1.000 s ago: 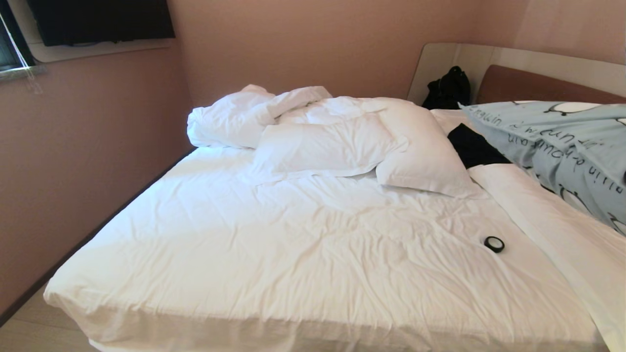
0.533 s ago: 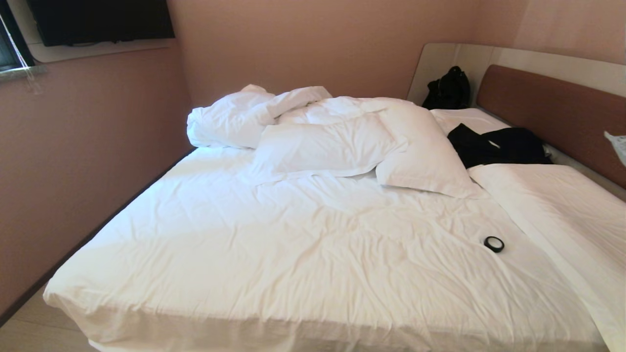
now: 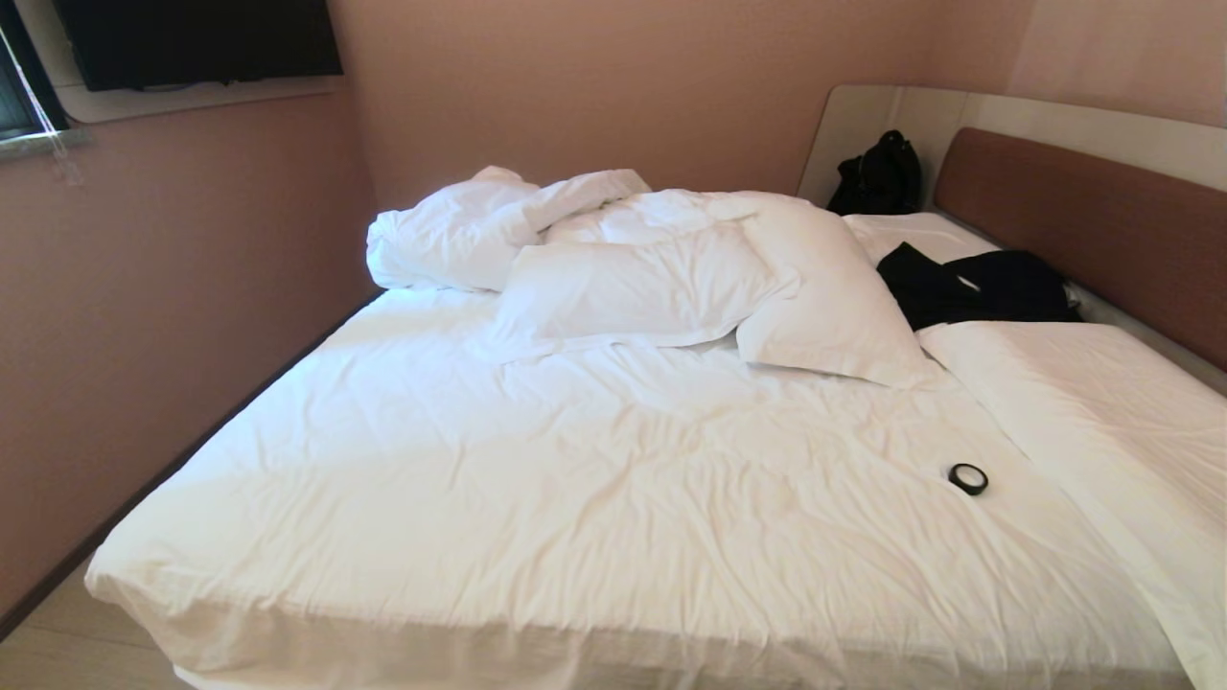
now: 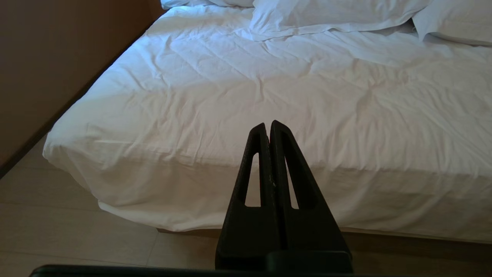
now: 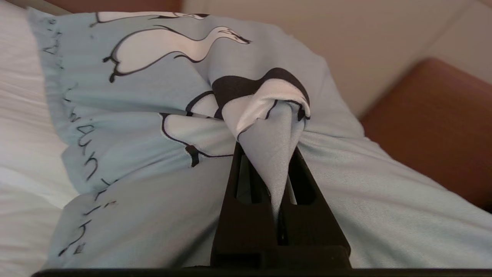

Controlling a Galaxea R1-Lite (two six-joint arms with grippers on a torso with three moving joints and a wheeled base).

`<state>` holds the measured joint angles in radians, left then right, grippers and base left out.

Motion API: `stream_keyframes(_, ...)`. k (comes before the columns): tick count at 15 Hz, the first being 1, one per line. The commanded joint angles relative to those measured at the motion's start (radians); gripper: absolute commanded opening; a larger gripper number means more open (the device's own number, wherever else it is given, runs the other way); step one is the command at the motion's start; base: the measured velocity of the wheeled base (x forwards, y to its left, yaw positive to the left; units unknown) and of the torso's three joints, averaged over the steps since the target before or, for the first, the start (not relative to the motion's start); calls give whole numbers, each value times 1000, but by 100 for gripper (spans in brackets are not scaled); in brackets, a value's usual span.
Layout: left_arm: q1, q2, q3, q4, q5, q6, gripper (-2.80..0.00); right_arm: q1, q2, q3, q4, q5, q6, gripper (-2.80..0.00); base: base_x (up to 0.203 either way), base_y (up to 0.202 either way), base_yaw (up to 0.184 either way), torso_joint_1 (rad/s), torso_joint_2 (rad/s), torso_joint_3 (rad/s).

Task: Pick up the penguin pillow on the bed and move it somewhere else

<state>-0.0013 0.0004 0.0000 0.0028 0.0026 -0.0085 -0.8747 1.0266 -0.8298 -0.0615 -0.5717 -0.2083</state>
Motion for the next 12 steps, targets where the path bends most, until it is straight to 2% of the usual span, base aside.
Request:
stream_keyframes(1, 0, 0, 2, 0, 0, -1, -280, -82, -36, 60, -1, -2, 3, -280, 0, 0, 0, 0, 0, 0)
stream_keyframes(6, 1, 0, 2, 0, 0, -1, -280, -278, 186, 70, -4, 80, 29, -280, 0, 0, 0, 0, 0, 0)
stream_keyframes(8, 0, 0, 2, 0, 0, -1, -280, -400, 325, 23, -7, 122, 53, -280, 0, 0, 0, 0, 0, 0)
stream_keyframes(10, 0, 0, 2, 0, 0, -1, -280, -547, 437, -52, -8, 203, 63, -280, 0, 0, 0, 0, 0, 0)
stream_keyframes(12, 0, 0, 2, 0, 0, -1, -280, -661, 495, -116, -9, 286, 44, -280, 0, 0, 0, 0, 0, 0)
